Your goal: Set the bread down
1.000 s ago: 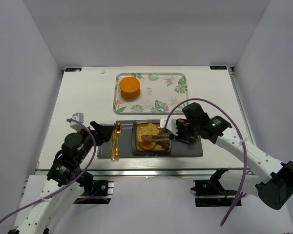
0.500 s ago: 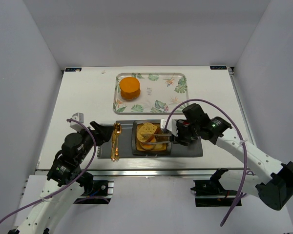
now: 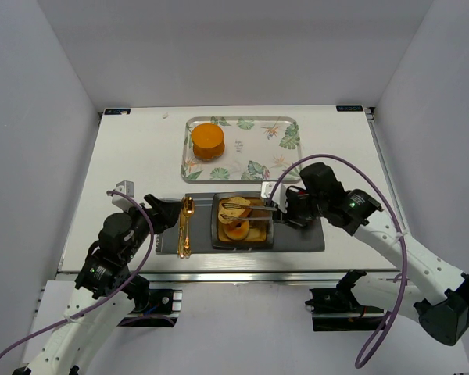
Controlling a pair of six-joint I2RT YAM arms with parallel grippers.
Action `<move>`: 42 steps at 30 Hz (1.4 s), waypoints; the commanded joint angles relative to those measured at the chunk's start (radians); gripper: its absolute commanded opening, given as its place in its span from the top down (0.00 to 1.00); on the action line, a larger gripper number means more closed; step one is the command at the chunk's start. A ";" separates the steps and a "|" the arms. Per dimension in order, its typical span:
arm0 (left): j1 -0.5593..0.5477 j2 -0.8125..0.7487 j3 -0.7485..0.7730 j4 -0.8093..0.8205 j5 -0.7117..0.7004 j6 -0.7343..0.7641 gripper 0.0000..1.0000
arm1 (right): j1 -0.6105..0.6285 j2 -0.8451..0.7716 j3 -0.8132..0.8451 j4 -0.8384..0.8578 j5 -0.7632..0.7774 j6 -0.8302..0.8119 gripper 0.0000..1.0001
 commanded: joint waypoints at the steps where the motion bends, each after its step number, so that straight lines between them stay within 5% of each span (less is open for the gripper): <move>1: 0.005 -0.008 0.013 -0.003 -0.006 0.002 0.23 | 0.000 -0.020 0.044 0.057 -0.014 0.035 0.56; 7: 0.005 -0.009 0.016 -0.007 -0.007 0.003 0.23 | -0.185 0.029 0.069 0.148 -0.034 0.231 0.62; 11: 0.005 -0.008 0.016 -0.001 -0.003 0.006 0.23 | -0.551 0.122 0.115 0.215 -0.098 0.385 0.71; 17: 0.005 0.012 0.014 0.025 0.010 0.012 0.23 | -0.849 0.293 0.081 0.333 -0.014 0.458 0.72; 26: 0.005 0.023 0.028 0.016 0.011 0.014 0.23 | -0.937 0.543 -0.034 0.628 0.201 0.595 0.62; 31: 0.005 0.022 0.029 0.008 0.007 0.009 0.23 | -0.939 0.630 -0.043 0.617 0.204 0.538 0.48; 35: 0.005 0.022 0.017 0.016 0.008 0.003 0.23 | -0.949 0.629 -0.071 0.580 0.189 0.454 0.23; 42: 0.005 0.072 0.063 0.020 0.004 0.028 0.22 | -0.982 0.462 -0.025 0.407 0.152 0.385 0.11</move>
